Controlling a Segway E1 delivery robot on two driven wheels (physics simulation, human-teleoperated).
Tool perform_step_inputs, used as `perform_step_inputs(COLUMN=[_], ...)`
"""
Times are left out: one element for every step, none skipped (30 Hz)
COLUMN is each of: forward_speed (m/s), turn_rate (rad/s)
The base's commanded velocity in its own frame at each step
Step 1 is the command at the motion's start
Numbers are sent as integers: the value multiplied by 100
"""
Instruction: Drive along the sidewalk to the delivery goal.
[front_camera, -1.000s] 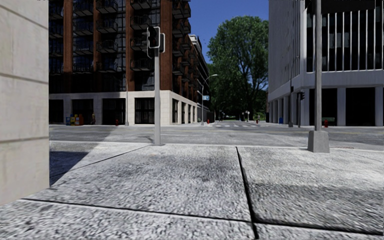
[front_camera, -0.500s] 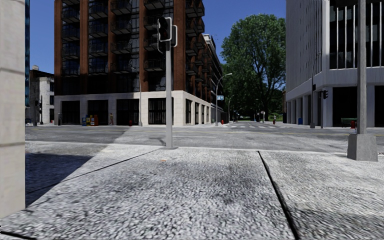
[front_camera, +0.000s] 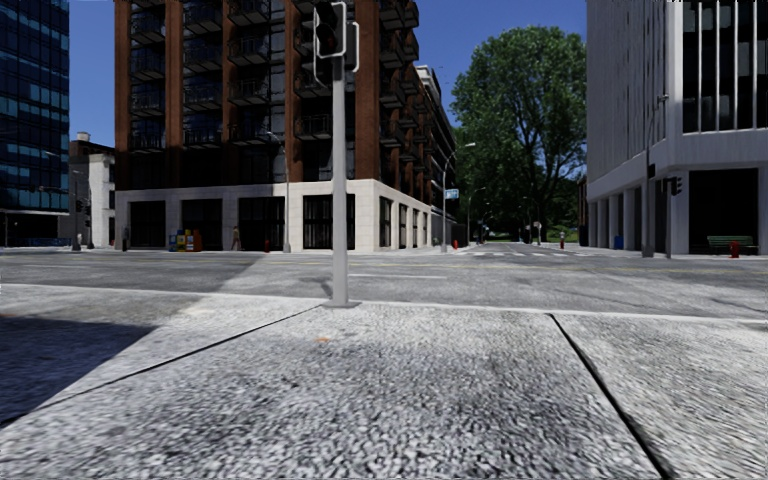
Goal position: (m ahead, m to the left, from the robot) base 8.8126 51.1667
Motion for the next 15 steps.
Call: perform_step_inputs(forward_speed=[143,143,143,143,143,143,143,143,143,143,143,143,143,143,143], turn_rate=[39,39,41,41,42,42,43,43,43,43,44,47,49,49,50])
